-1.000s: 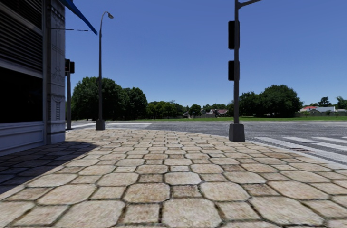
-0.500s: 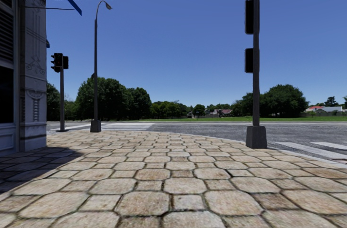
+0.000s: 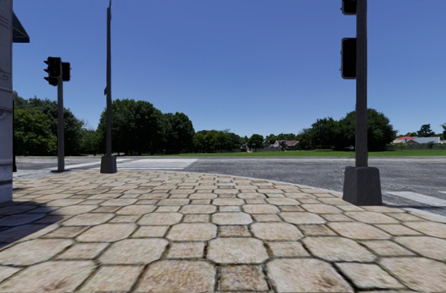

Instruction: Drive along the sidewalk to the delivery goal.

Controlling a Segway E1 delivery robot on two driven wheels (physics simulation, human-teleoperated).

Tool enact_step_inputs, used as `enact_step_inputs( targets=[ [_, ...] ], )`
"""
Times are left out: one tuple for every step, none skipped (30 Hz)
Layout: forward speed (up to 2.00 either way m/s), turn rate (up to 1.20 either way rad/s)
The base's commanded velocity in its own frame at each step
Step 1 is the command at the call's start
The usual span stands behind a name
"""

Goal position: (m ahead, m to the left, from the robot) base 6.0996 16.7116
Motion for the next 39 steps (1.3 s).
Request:
enact_step_inputs(
  targets=[
    [2.00,0.00],
    [2.00,0.00],
    [2.00,0.00],
    [2.00,0.00],
    [2.00,0.00],
    [2.00,0.00],
    [2.00,0.00],
    [2.00,0.00],
    [2.00,0.00],
    [2.00,0.00],
    [2.00,0.00],
    [2.00,0.00],
    [2.00,0.00],
    [2.00,0.00],
    [2.00,0.00],
    [2.00,0.00],
    [2.00,0.00],
    [2.00,0.00],
    [2.00,0.00],
    [2.00,0.00],
    [2.00,0.00],
    [2.00,0.00],
    [2.00,0.00],
    [2.00,0.00],
    [2.00,0.00],
    [2.00,0.00],
    [2.00,0.00],
    [2.00,0.00],
    [2.00,0.00],
    [2.00,0.00],
    [2.00,0.00],
    [2.00,0.00],
    [2.00,0.00],
    [2.00,0.00],
    [2.00,0.00],
    [2.00,0.04],
    [2.00,0.04],
    [2.00,0.23],
    [2.00,0.41]
  ],
)
